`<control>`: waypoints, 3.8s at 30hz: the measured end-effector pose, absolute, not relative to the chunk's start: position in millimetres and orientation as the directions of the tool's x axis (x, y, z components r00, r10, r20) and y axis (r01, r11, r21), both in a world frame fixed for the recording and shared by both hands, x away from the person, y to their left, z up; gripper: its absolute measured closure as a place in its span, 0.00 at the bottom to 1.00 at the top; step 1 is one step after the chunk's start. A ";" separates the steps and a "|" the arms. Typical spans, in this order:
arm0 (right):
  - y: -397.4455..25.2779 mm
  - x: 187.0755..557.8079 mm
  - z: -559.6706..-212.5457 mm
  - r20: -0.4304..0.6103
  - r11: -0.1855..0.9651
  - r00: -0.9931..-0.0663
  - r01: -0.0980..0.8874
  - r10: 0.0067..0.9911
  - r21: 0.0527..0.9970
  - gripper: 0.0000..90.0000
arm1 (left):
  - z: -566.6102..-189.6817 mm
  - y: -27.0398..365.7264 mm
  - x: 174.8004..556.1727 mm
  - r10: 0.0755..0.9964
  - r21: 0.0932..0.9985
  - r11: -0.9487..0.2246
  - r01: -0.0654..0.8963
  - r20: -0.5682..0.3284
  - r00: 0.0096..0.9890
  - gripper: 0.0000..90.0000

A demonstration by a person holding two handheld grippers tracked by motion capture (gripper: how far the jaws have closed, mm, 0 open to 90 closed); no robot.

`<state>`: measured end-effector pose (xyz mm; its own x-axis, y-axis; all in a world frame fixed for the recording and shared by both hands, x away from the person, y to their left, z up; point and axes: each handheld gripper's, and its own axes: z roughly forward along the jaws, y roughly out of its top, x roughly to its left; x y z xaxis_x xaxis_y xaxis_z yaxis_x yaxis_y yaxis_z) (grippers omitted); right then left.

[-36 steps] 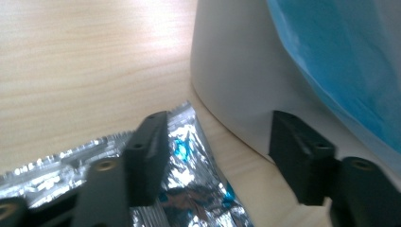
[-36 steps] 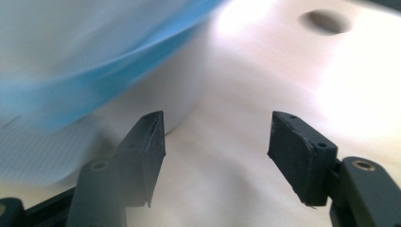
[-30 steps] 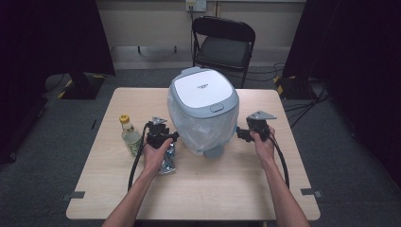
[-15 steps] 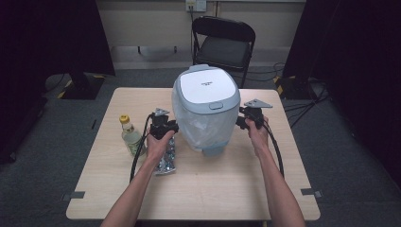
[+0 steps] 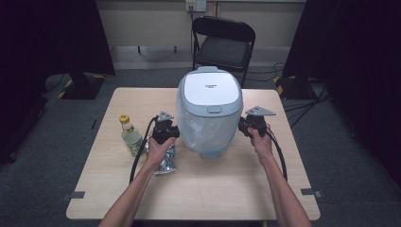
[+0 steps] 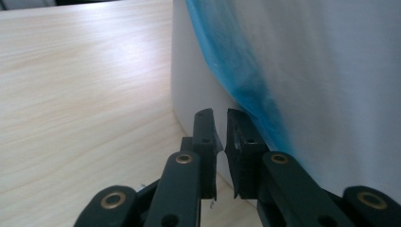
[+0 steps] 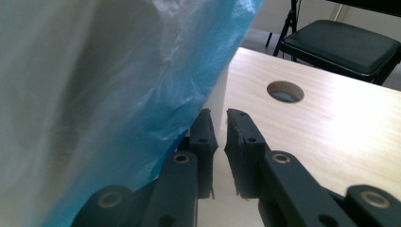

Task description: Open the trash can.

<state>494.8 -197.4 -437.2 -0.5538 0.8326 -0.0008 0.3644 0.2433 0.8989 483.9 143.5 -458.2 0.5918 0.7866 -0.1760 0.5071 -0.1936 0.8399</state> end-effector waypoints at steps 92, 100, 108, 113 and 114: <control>-239.6 411.8 -444.0 -0.036 0.237 -0.426 0.429 0.904 0.872 0.37 | -434.1 139.1 415.8 0.726 0.882 -0.219 0.417 -0.138 0.674 0.50; -264.2 405.7 -466.1 0.042 0.204 -0.392 0.562 0.919 0.802 0.34 | -428.6 159.7 411.5 0.734 0.876 -0.210 0.434 -0.152 0.662 0.43; -256.3 391.3 -479.8 -0.006 0.309 -0.449 0.607 0.894 0.732 0.27 | -407.8 179.4 407.4 0.705 0.901 -0.146 0.408 -0.194 0.682 0.40; -254.2 387.3 -488.6 0.027 0.290 -0.444 0.629 0.896 0.721 0.18 | -393.7 189.7 402.4 0.677 0.922 -0.090 0.377 -0.222 0.702 0.34; -254.2 387.3 -488.6 0.027 0.290 -0.444 0.629 0.896 0.721 0.18 | -393.7 189.7 402.4 0.677 0.922 -0.090 0.377 -0.222 0.702 0.34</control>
